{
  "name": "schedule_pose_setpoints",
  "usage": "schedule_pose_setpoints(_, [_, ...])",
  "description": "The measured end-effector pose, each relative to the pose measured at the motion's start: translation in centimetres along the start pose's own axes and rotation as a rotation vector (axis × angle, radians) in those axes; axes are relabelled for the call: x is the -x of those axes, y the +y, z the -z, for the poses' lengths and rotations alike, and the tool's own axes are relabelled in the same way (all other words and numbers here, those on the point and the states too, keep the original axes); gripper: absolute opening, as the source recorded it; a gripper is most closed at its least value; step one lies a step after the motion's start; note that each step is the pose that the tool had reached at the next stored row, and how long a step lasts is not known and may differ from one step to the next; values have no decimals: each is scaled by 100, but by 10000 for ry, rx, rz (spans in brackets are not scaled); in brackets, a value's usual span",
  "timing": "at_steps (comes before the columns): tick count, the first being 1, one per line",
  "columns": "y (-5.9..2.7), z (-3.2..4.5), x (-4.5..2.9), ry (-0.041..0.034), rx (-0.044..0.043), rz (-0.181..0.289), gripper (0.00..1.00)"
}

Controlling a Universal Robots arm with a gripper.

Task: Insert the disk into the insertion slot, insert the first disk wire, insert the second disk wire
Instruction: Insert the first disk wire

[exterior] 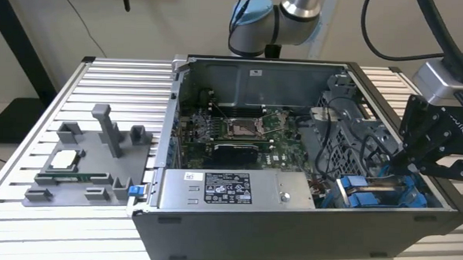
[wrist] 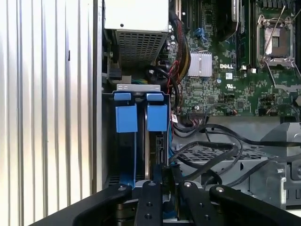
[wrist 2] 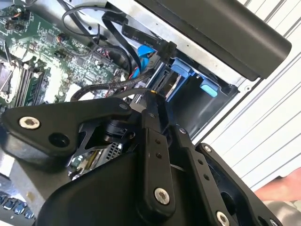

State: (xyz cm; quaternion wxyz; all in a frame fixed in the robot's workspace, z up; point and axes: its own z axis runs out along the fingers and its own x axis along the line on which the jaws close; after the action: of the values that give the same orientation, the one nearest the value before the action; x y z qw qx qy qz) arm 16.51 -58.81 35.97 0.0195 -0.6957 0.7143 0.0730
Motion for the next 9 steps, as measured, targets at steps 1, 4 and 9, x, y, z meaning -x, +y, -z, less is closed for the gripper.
schedule_pose_setpoints(1, [0, -2, 0, -1, 0, 0, 0])
schedule_pose_setpoints(4, [-5, -32, -5, -4, 0, -1, 0])
schedule_pose_setpoints(9, [-14, -91, -11, -1, -8, 7, 0])
